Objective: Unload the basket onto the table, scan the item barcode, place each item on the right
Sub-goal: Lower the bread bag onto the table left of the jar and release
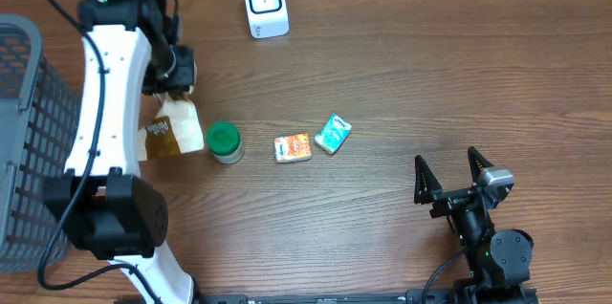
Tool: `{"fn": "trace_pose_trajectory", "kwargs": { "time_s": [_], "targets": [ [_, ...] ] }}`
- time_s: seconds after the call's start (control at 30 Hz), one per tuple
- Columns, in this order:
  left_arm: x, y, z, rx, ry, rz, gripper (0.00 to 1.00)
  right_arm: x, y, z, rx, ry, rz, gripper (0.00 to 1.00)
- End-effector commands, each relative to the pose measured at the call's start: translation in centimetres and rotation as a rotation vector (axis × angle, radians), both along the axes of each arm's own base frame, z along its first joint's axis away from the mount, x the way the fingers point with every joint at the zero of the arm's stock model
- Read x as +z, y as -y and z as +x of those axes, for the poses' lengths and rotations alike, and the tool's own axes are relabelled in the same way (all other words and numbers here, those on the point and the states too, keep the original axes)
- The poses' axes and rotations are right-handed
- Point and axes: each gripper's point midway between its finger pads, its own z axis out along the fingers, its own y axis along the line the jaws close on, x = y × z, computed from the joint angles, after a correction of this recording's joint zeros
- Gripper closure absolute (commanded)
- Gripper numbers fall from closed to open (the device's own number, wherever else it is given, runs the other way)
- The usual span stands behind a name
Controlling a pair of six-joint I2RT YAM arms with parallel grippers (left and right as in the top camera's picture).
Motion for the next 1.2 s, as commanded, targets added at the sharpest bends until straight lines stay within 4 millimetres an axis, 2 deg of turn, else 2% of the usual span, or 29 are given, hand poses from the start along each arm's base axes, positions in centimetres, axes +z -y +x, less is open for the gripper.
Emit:
{"fn": "trace_pose_trajectory", "kwargs": {
  "time_s": [0.0, 0.23, 0.57, 0.77, 0.93, 1.17],
  "targets": [
    [-3.2, -1.4, -0.7, 0.030, -0.053, 0.084, 0.95, -0.2, 0.0, 0.0, -0.005, 0.004, -0.001, 0.00],
    [-8.9, -1.8, -1.3, 0.030, -0.069, 0.106, 0.96, -0.2, 0.0, 0.0, -0.005, 0.004, -0.001, 0.00],
    [-13.7, -1.7, -2.9, -0.019, -0.090, 0.110, 0.96, -0.2, 0.0, 0.0, -0.005, 0.004, -0.001, 0.00],
    [-14.3, 0.6, -3.3, -0.031, -0.103, 0.009, 0.96, -0.2, 0.0, 0.0, -0.005, 0.004, -0.001, 0.00],
    [-14.3, 3.8, -3.4, -0.034, -0.104, -0.114, 0.96, -0.2, 0.0, 0.0, -0.005, 0.004, -0.001, 0.00],
    [-14.3, 7.4, -4.0, -0.052, -0.120, -0.166, 0.96, -0.2, 0.0, 0.0, -0.005, 0.004, -0.001, 0.00]
  ]
}}
